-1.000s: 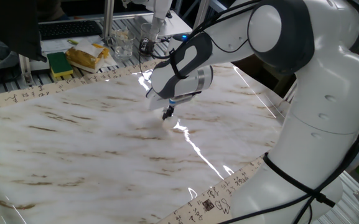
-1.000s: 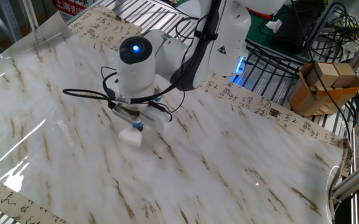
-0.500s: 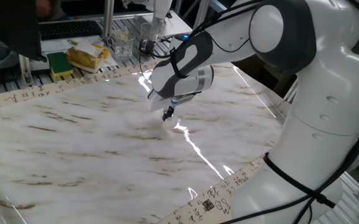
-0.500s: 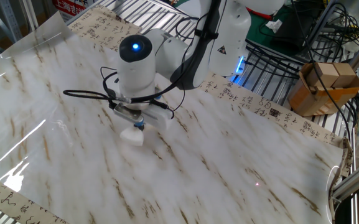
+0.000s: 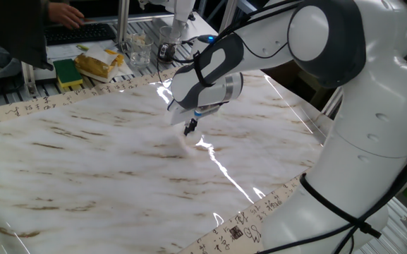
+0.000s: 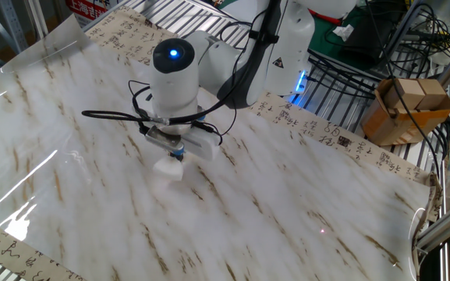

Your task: Clean the tabletop with a sponge

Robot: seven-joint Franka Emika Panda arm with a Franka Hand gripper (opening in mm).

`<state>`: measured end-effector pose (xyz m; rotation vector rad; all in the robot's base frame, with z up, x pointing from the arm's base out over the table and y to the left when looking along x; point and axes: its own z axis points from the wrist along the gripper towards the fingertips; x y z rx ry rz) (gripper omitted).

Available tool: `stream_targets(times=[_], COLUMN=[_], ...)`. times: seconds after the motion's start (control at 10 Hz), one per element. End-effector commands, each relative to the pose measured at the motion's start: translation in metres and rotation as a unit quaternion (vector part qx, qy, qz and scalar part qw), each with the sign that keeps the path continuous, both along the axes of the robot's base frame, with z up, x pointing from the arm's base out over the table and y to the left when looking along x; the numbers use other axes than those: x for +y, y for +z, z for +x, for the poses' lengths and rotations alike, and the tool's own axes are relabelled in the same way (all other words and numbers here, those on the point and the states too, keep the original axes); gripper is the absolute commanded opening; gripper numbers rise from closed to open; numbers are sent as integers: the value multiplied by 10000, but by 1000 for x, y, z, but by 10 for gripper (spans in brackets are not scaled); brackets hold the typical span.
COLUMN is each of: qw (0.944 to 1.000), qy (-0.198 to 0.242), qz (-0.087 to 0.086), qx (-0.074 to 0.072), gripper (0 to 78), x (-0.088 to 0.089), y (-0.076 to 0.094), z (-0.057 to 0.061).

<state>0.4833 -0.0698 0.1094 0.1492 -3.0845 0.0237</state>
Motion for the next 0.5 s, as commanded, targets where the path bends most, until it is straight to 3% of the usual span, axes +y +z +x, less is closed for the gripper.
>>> stream_targets(times=[0.1, 0.2, 0.5], qw=[10000, 10000, 10000], qy=[36, 65, 65], qz=[5, 21, 21], qx=[-4, 3, 3], gripper=[12, 774, 774], x=[0, 0, 0], y=[2, 3, 3], z=[0, 0, 0])
